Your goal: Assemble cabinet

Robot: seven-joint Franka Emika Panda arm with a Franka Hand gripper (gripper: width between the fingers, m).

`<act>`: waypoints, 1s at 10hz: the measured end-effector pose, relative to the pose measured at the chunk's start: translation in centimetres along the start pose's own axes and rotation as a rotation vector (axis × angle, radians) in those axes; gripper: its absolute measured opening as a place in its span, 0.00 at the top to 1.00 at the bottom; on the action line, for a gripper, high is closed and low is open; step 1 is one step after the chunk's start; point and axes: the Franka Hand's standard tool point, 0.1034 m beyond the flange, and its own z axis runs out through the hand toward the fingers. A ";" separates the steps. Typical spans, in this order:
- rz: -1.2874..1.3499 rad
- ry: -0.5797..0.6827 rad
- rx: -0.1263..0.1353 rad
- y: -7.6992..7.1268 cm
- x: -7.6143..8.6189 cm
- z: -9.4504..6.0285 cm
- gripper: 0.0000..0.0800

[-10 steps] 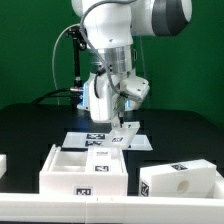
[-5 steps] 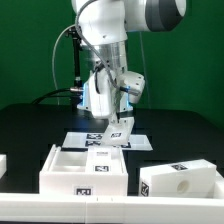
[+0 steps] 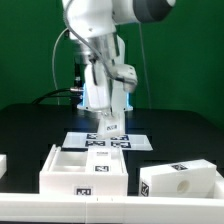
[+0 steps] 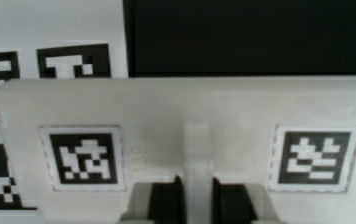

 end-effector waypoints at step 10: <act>-0.008 0.021 -0.079 -3.5 5.8 -2.1 0.92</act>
Offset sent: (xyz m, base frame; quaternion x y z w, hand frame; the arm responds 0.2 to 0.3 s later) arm 0.0000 0.0000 0.0000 0.0000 0.0000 0.0000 1.0000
